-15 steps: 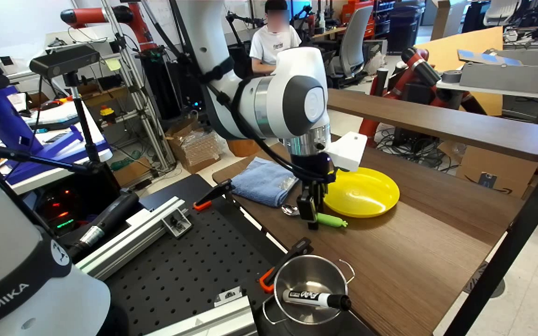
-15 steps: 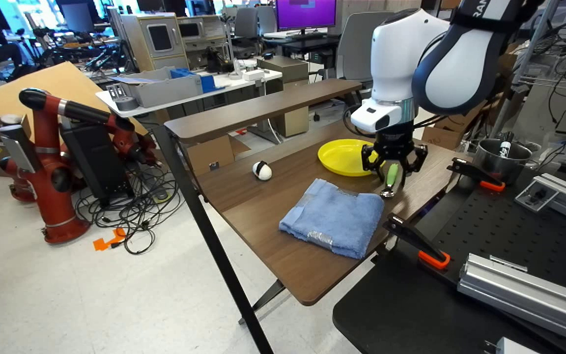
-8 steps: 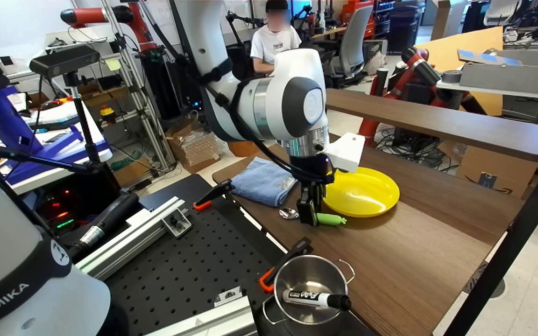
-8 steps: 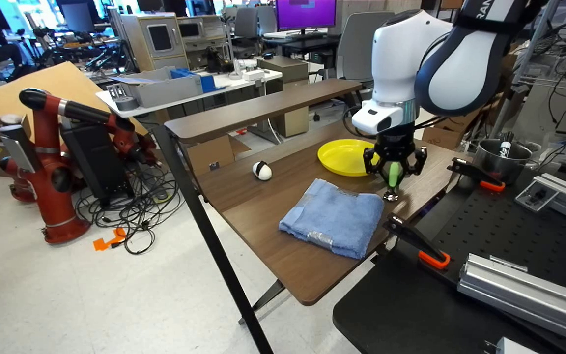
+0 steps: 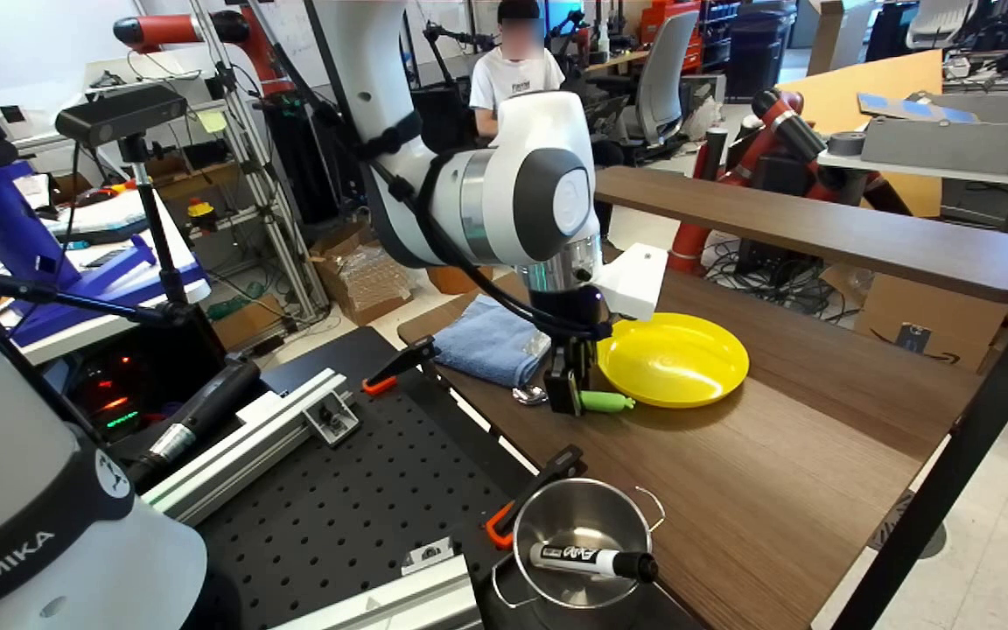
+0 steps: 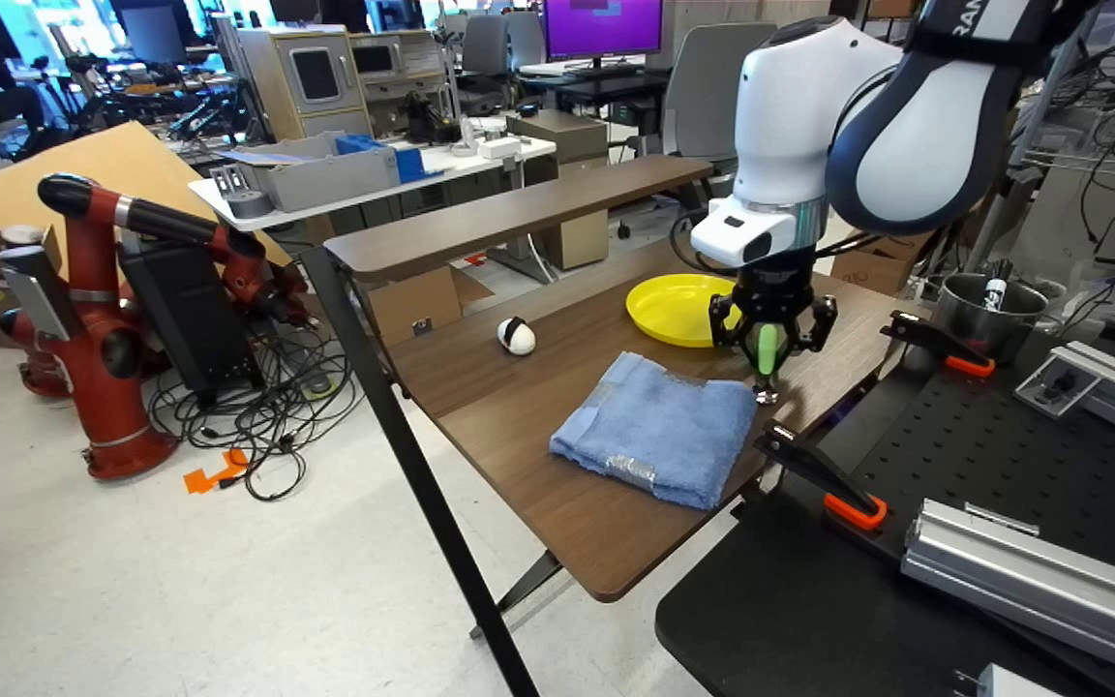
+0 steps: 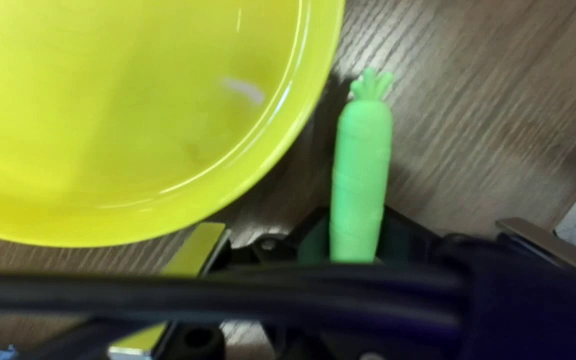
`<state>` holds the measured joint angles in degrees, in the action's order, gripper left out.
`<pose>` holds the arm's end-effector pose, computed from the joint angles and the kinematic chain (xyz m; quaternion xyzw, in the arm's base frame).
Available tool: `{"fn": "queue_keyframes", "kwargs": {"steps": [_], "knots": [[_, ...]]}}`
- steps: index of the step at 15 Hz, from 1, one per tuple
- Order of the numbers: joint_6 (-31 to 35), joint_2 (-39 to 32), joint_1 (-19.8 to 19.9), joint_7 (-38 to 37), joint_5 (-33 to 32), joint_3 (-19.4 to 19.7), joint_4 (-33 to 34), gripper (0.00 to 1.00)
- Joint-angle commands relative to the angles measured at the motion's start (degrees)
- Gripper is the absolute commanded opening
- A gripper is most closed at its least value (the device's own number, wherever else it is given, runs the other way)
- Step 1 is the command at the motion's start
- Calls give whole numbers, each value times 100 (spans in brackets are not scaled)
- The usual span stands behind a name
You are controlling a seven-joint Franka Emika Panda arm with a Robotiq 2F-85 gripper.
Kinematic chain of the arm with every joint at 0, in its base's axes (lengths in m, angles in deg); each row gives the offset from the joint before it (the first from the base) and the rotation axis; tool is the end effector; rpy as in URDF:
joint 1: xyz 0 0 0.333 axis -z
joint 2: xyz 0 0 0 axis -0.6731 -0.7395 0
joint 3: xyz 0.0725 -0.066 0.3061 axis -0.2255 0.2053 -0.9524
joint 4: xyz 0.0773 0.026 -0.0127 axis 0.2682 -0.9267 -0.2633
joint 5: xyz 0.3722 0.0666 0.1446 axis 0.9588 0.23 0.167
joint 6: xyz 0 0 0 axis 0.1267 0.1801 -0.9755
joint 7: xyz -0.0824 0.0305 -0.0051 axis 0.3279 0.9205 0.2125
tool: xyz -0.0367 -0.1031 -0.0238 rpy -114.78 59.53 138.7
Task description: Move the spoon to the right side of the desk
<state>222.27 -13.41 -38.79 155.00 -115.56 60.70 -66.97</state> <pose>0.4684 -0.0063 0.0742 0.4678 0.8812 -0.0639 0.0235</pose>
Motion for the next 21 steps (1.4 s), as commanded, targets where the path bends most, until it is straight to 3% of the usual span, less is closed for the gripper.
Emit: {"fn": "queue_keyframes", "kwargs": {"steps": [1,5,9,17,19,21], "knots": [[410,325,153,105,56,-105,-414,7],[641,718,432,218,253,-280,-814,7],[534,1042,1061,556,893,-728,-972,7],[132,955,3371,2443,3466,-2444,-563,7],[-184,882,3885,2848,4126,-2724,-360,7],[-599,807,4201,3212,4738,-2759,-126,7]]}}
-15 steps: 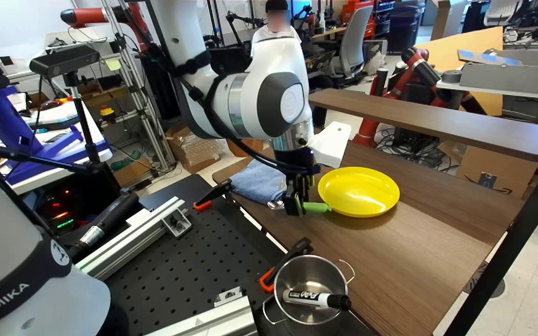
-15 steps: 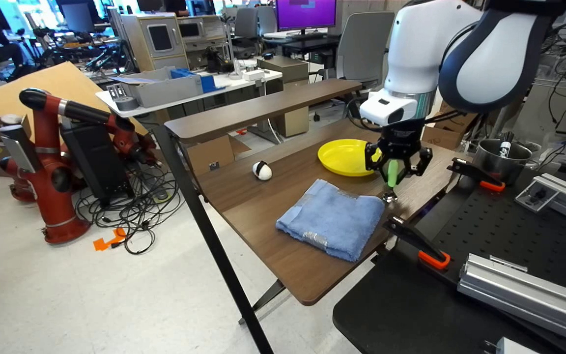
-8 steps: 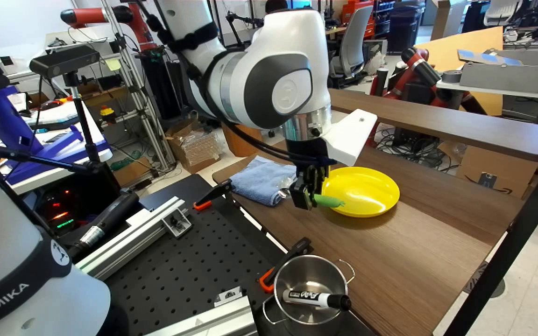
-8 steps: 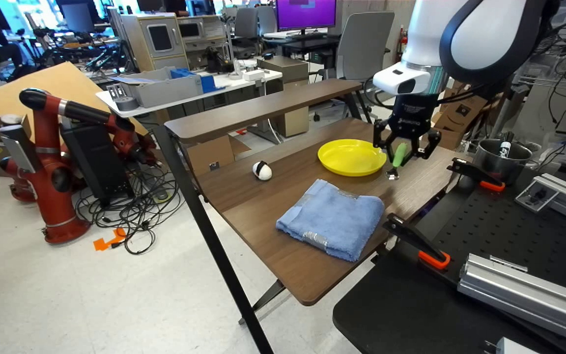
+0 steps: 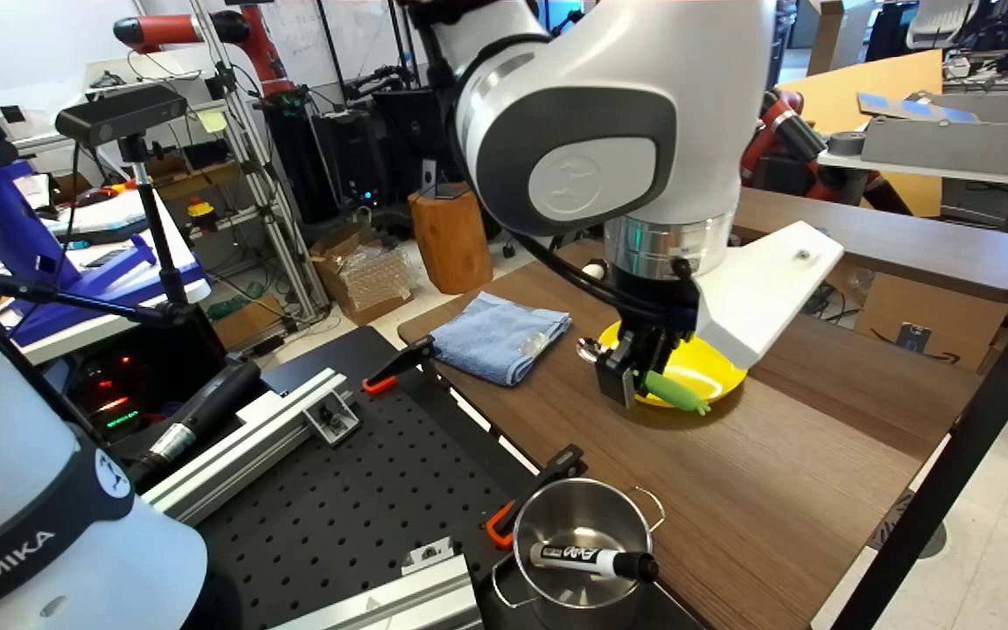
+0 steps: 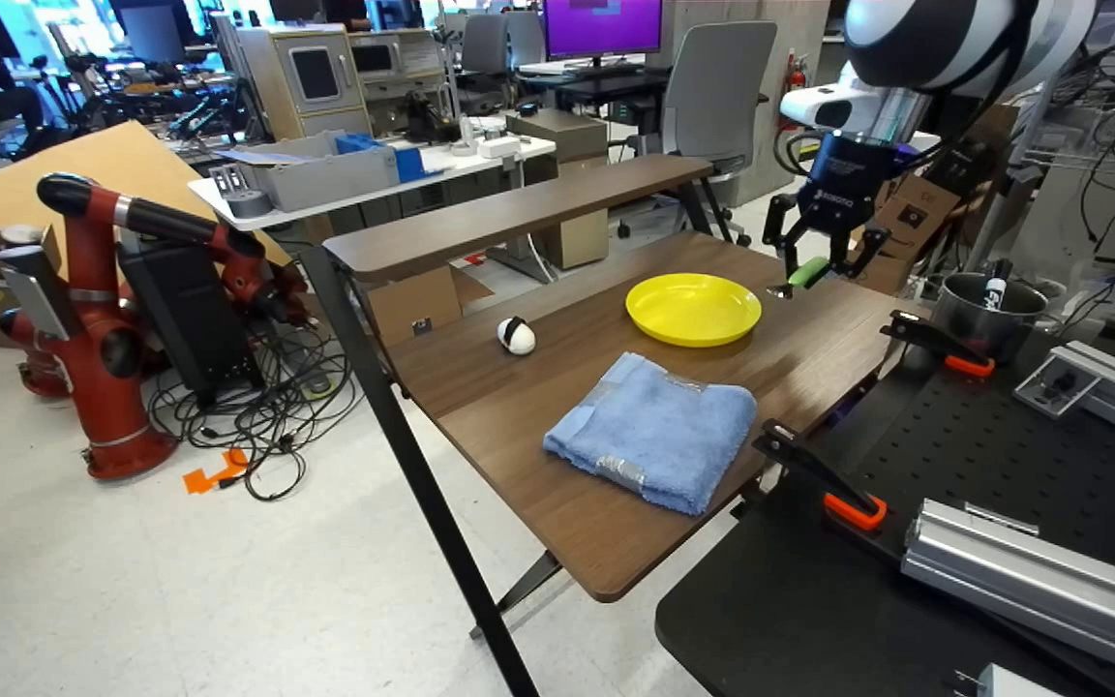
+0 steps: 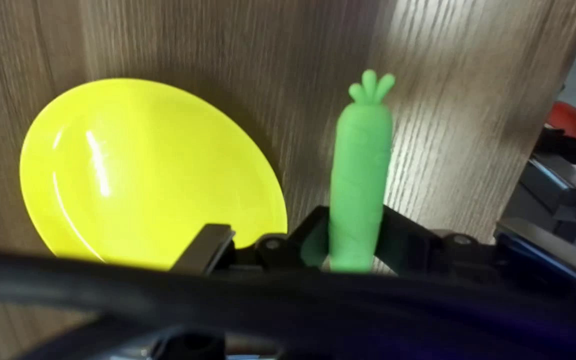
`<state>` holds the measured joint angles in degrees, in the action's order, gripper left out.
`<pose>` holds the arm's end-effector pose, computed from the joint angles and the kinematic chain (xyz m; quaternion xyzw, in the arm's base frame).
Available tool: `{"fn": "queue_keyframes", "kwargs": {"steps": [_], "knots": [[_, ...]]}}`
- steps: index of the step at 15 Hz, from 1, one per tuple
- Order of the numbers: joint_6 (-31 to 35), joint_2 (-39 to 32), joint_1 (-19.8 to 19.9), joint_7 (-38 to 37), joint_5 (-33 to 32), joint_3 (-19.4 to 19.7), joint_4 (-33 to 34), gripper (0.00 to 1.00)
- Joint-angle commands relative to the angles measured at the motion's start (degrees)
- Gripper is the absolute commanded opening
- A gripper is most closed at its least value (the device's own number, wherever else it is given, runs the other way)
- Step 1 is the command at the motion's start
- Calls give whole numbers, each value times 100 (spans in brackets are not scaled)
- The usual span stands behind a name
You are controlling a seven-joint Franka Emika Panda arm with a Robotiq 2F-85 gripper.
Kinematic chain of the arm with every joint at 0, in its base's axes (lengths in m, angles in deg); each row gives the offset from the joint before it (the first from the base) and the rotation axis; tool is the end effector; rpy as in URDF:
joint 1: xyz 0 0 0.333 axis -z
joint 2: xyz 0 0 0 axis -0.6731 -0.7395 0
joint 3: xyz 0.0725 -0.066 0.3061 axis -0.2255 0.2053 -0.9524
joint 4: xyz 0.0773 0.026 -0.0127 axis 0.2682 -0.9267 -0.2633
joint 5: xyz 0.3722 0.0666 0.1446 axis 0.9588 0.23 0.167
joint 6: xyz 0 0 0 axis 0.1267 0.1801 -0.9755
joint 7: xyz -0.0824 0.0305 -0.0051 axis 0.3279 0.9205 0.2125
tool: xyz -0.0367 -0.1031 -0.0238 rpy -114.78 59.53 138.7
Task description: Move the spoon to the right side of the desk
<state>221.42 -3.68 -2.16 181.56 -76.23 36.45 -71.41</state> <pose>0.4632 -0.1328 0.1499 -0.6531 -0.7517 -0.0920 0.0043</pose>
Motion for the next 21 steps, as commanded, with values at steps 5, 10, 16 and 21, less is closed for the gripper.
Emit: {"fn": "queue_keyframes", "kwargs": {"steps": [5,10,16,21], "knots": [[-1577,-353,509,705,1875,329,856,7],[-2606,-875,-46,-237,2269,1011,1586,7],[-3352,-1210,-521,-1400,2692,1498,2294,7],[-3453,-1321,-587,-1941,2645,1977,2464,7]]}}
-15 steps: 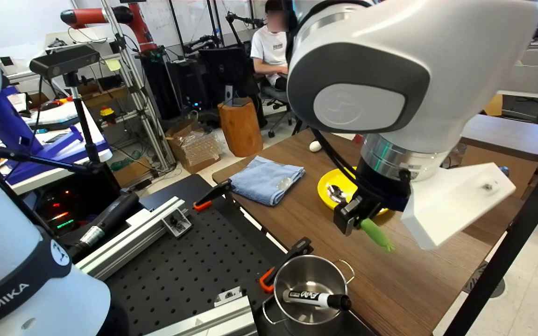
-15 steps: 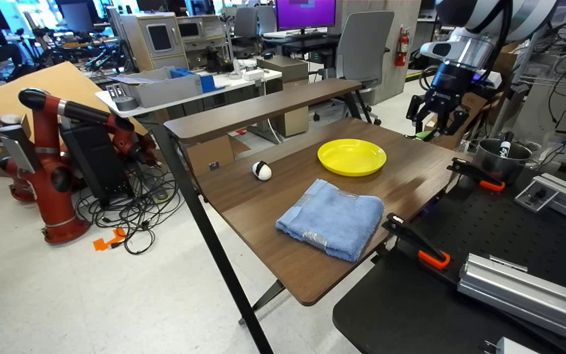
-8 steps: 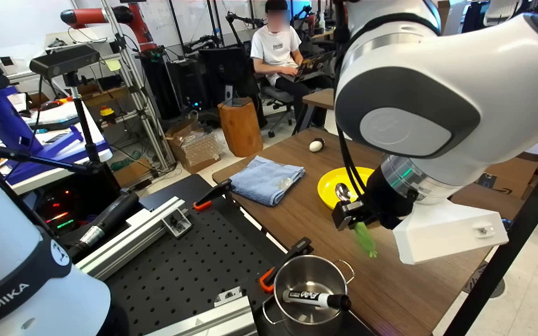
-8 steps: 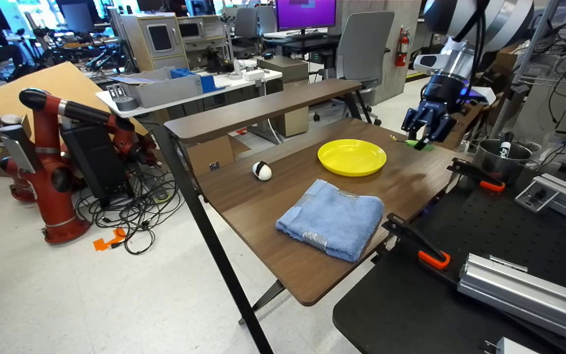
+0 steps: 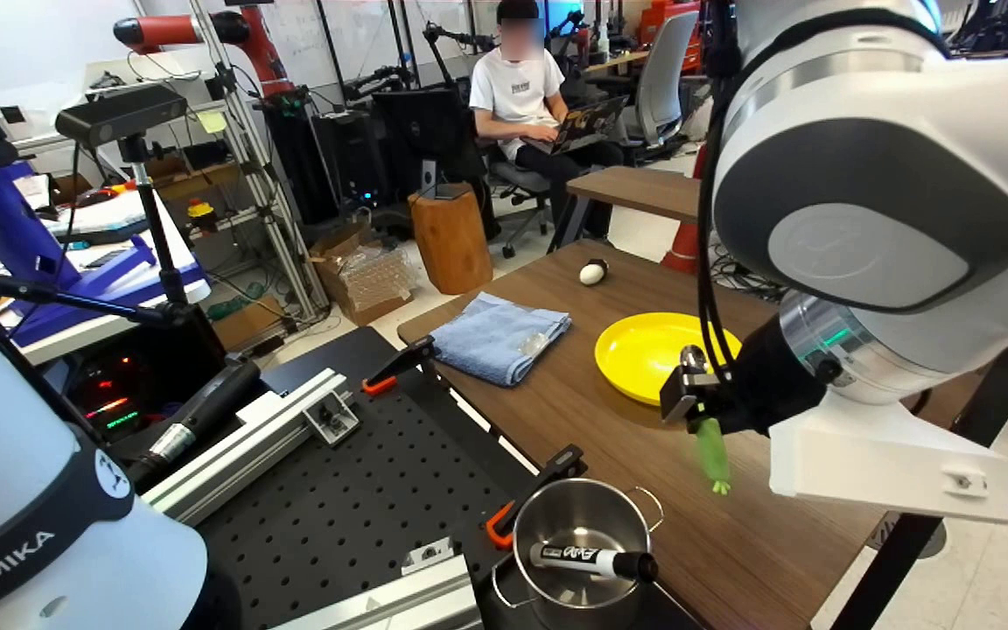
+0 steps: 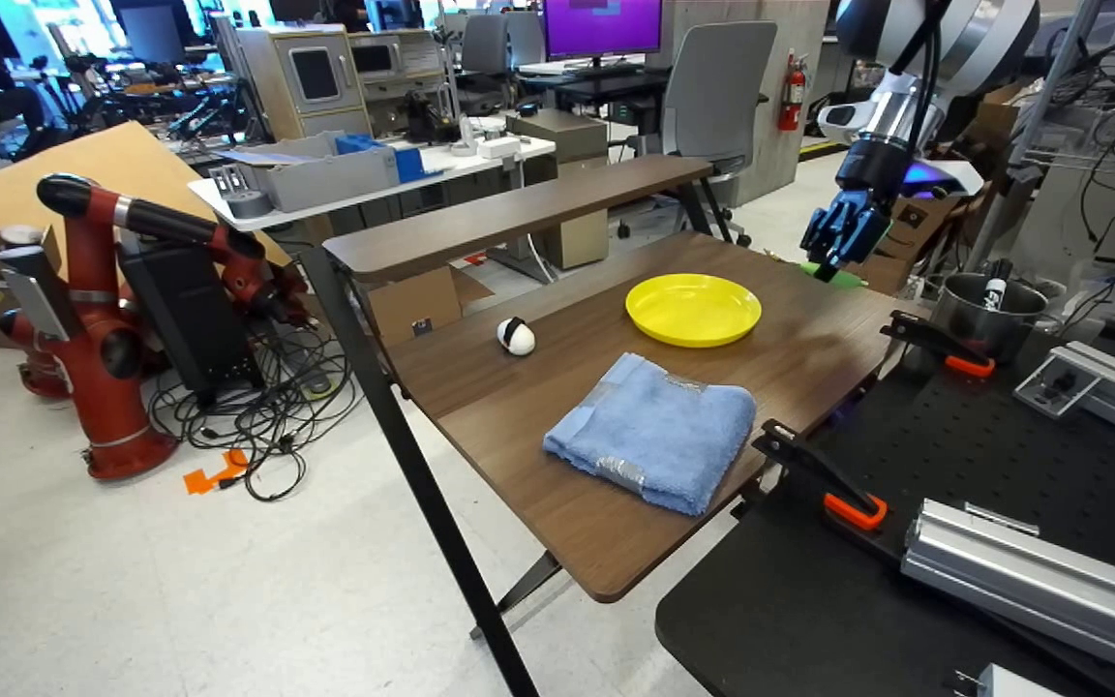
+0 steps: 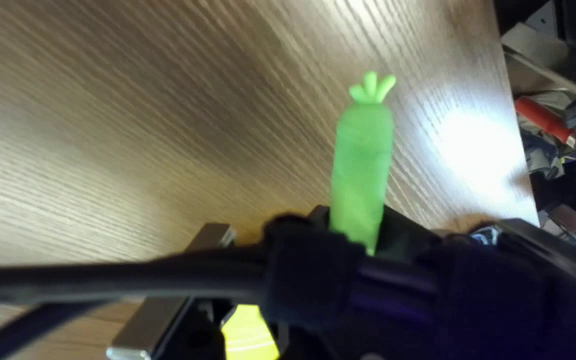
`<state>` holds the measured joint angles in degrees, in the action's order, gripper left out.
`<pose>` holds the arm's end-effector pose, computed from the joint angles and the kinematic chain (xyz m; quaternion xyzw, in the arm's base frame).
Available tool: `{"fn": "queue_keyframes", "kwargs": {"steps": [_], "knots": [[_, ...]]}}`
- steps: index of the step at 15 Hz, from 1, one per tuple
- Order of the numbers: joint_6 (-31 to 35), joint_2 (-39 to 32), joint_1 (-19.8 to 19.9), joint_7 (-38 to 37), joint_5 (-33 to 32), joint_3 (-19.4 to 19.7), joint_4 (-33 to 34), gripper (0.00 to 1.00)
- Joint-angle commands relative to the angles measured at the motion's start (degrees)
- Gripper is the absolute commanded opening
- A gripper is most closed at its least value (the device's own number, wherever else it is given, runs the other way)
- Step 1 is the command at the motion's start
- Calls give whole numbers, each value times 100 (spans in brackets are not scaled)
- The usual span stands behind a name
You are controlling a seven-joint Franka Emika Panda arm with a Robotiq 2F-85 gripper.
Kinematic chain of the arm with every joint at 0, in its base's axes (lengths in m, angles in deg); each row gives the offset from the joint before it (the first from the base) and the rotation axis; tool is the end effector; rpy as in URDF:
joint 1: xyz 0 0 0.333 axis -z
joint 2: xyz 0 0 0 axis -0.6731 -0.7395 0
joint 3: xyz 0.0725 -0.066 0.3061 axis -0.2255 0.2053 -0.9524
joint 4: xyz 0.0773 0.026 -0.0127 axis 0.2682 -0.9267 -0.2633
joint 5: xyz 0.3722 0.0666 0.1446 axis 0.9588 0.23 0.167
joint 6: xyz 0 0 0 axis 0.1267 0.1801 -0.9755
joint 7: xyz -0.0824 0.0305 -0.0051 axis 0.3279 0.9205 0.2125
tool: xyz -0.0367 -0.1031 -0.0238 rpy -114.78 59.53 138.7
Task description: Move the spoon to the right side of the desk
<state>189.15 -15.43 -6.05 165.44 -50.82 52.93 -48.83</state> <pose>0.4849 -0.2571 0.1111 -0.8733 -0.4126 -0.1222 0.2284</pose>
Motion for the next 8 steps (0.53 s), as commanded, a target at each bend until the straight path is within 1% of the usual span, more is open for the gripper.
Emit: {"fn": "queue_keyframes", "kwargs": {"steps": [1,3,8], "knots": [[-176,-79,-193,-429,102,405,117,7],[-125,-88,-227,-664,36,541,99,7],[-64,-101,-330,-1282,-56,738,140,7]]}}
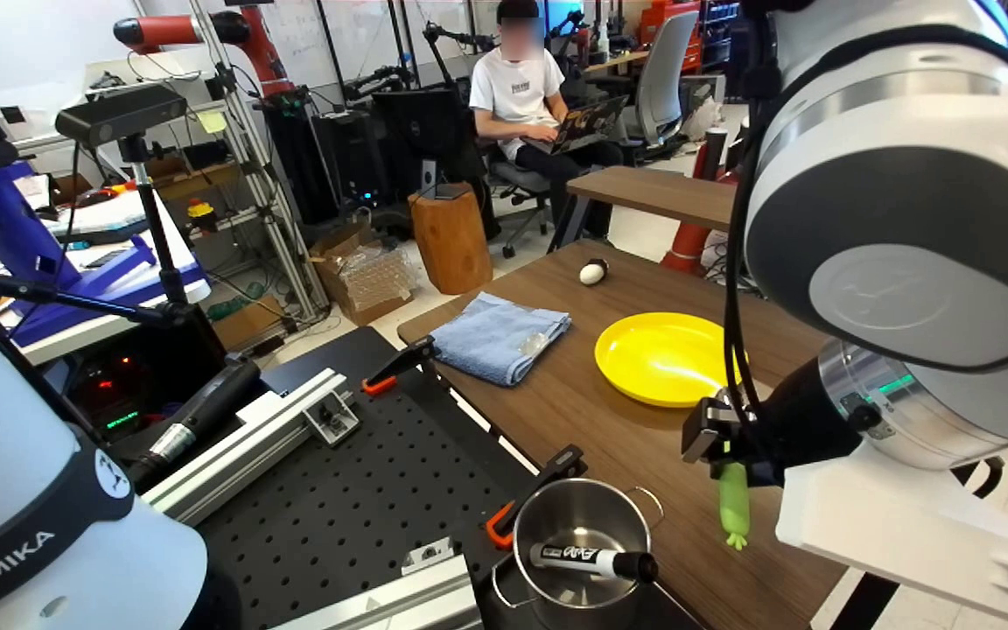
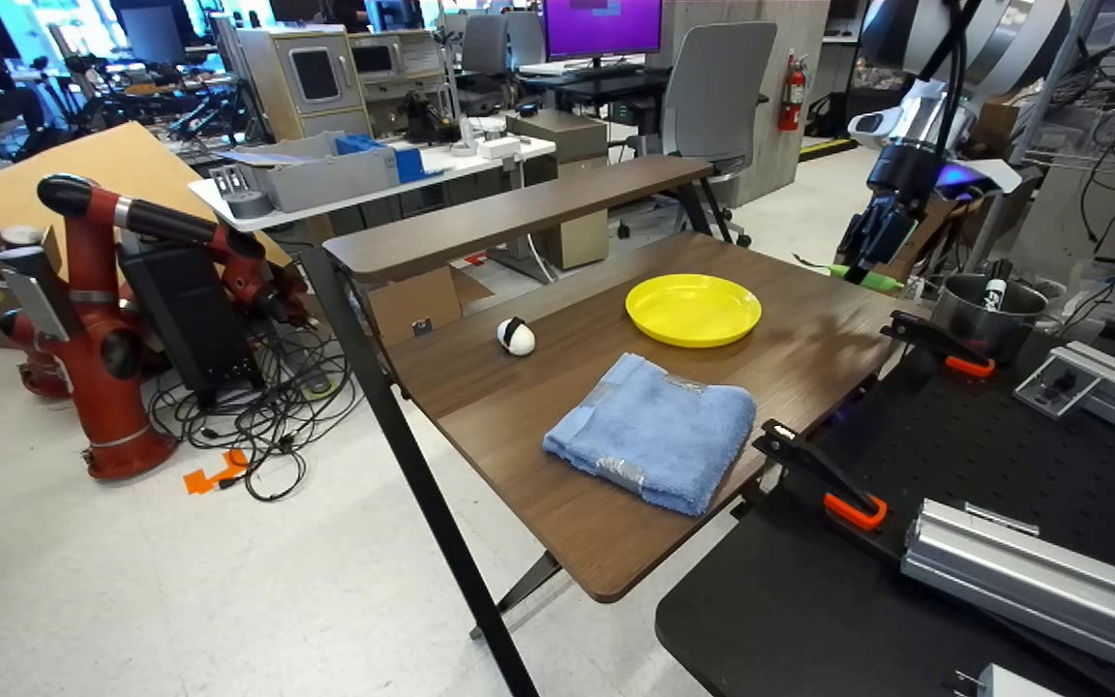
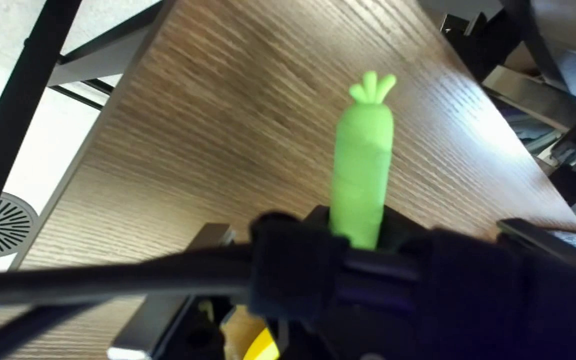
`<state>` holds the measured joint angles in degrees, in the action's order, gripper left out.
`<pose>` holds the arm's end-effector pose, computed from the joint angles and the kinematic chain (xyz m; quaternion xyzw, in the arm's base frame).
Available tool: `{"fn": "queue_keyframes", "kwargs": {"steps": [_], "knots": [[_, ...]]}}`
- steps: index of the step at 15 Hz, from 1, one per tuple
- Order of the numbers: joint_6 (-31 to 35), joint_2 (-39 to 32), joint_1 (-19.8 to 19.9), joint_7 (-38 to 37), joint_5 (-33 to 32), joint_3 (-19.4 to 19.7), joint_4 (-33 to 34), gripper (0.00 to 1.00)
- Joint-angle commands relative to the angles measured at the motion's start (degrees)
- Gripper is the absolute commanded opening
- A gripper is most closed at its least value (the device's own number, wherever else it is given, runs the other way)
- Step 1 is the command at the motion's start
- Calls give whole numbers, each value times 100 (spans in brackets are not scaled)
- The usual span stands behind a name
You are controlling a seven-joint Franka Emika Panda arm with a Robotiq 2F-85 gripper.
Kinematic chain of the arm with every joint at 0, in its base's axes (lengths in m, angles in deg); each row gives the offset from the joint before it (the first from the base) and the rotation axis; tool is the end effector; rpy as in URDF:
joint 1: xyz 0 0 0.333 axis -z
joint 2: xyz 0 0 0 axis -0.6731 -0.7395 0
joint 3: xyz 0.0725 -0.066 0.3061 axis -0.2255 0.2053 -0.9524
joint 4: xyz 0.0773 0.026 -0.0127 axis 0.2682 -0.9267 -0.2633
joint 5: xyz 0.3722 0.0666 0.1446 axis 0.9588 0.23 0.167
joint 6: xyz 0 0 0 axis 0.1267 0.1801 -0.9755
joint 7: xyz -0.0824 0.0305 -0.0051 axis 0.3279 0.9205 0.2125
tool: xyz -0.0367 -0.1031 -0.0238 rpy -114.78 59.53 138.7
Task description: Move the spoon to the right side of the desk
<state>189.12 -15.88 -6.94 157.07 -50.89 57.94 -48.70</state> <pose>0.4621 -0.2926 0.1049 -0.9162 -0.3201 -0.0907 0.2233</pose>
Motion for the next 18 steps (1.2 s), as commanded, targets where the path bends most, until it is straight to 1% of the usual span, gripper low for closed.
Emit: {"fn": "queue_keyframes", "kwargs": {"steps": [1,9,15,18], "knots": [[-58,-107,-290,-614,-89,278,194,7],[-8,-211,-758,-2191,-629,602,536,7],[112,-387,-1161,-3626,-1307,677,864,7],[114,-571,-1302,-4204,-1632,642,1076,7]]}}
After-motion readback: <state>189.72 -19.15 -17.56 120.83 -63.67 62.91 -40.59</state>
